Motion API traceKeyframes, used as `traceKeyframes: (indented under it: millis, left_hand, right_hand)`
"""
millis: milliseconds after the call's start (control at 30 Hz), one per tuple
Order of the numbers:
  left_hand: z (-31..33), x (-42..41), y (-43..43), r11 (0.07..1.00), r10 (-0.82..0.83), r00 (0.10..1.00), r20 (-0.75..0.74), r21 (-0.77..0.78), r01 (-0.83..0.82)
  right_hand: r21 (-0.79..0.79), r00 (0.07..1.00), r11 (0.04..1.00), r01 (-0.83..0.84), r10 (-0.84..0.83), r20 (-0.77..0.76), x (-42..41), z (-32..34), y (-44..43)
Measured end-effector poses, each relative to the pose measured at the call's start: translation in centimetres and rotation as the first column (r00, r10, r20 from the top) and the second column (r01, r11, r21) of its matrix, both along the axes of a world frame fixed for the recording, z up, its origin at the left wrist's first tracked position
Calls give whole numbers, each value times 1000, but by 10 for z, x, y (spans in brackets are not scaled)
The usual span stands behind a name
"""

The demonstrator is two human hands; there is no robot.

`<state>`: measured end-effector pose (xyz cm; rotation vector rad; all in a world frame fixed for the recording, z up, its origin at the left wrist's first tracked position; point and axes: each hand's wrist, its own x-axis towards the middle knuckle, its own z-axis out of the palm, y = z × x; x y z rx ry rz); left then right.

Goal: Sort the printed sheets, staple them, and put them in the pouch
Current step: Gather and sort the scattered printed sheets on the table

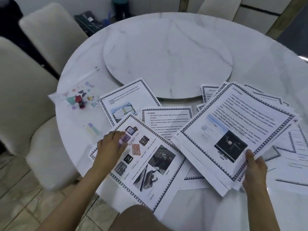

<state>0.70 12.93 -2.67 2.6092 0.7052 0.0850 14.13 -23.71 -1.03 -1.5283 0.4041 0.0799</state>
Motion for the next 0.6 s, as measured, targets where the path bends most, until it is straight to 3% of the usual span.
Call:
traceKeyframes:
  millis: [200,367,467,600]
  left_hand:
    - [-8,-64,-12,933,347,936,-48,-83,-350]
    - [-16,-91,-32,864,476,879,-24,-172,-472]
    - [-7,-91,-40,696,645,765,3,-415,-586]
    - [0,-90,-48,465,775,632,-26,-655,-597]
  right_hand:
    - [-106,980,974,-198,195,-39,20,-15,39]
    - [-135,923,914,-383,382,-33,23,-23,76]
    - [-130,876,868,-480,482,-18,19,-24,93]
    - [-93,833,828,-554,550,-58,15,-33,104]
